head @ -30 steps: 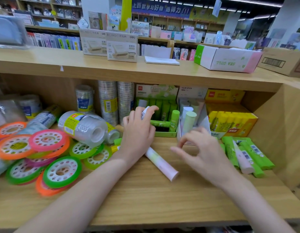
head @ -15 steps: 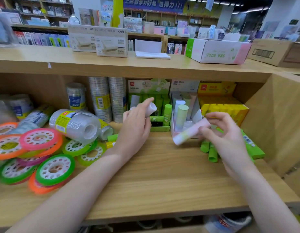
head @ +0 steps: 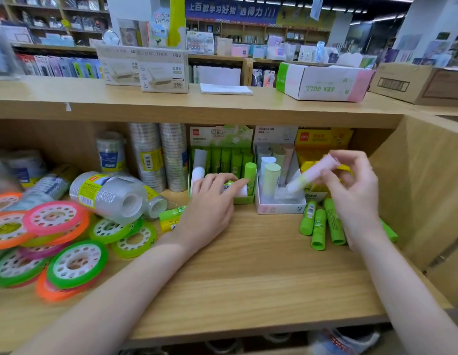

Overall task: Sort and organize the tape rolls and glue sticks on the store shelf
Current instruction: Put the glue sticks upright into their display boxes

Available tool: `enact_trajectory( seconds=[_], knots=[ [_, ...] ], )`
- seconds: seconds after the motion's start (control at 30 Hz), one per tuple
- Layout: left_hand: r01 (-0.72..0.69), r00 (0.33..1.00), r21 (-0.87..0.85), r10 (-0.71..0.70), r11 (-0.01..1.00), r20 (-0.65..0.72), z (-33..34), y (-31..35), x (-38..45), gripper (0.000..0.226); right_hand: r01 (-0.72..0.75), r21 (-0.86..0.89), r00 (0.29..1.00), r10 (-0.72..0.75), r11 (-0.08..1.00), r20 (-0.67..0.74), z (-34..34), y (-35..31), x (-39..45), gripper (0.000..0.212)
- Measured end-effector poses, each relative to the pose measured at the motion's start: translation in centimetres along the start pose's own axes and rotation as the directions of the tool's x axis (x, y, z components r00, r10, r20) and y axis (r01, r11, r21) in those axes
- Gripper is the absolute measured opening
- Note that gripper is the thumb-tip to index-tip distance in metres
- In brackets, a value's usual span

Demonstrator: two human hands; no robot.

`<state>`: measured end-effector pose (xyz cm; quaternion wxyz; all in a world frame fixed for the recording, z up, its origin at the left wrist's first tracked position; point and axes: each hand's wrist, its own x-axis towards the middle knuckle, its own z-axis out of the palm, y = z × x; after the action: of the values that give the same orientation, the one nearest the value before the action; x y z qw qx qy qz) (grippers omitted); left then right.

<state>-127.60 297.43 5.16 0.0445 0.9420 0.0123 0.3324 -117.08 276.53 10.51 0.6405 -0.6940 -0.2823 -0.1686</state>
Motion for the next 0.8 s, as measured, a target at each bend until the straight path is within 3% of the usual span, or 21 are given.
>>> enact_trajectory(
  seconds=[0.13,0.2,0.3,0.43,0.6,0.8],
  knots=[
    [-0.027,1.0,0.005,0.027,1.0,-0.008,0.1,-0.2,0.0,0.045,0.294,-0.296,0.954,-0.264,0.909,0.139,1.4,0.7,2.2,0.022],
    [-0.033,0.999,-0.013,0.033,0.999,-0.012,0.1,-0.2,-0.1,0.043,0.362,-0.404,0.926,-0.274,0.84,0.259,2.3,1.3,2.8,0.017],
    [-0.043,0.999,-0.032,0.042,0.999,-0.027,0.1,-0.3,-0.1,0.041,0.375,-0.489,0.912,-0.22,0.788,0.345,3.0,1.9,3.3,0.008],
    [-0.041,0.999,-0.046,0.04,0.998,-0.019,0.0,-0.4,0.0,0.04,0.472,-0.593,0.88,-0.31,0.652,0.36,3.1,2.1,4.4,0.005],
    [-0.013,0.999,-0.151,0.007,0.988,-0.039,-0.1,-0.4,0.1,0.04,0.451,-0.669,0.892,-0.307,0.59,0.331,3.1,3.5,4.6,0.025],
    [0.042,0.996,-0.233,-0.06,0.972,-0.07,-0.3,-0.2,0.1,0.022,0.449,-0.693,0.893,-0.253,0.564,0.372,3.1,3.7,3.3,0.039]
  ],
)
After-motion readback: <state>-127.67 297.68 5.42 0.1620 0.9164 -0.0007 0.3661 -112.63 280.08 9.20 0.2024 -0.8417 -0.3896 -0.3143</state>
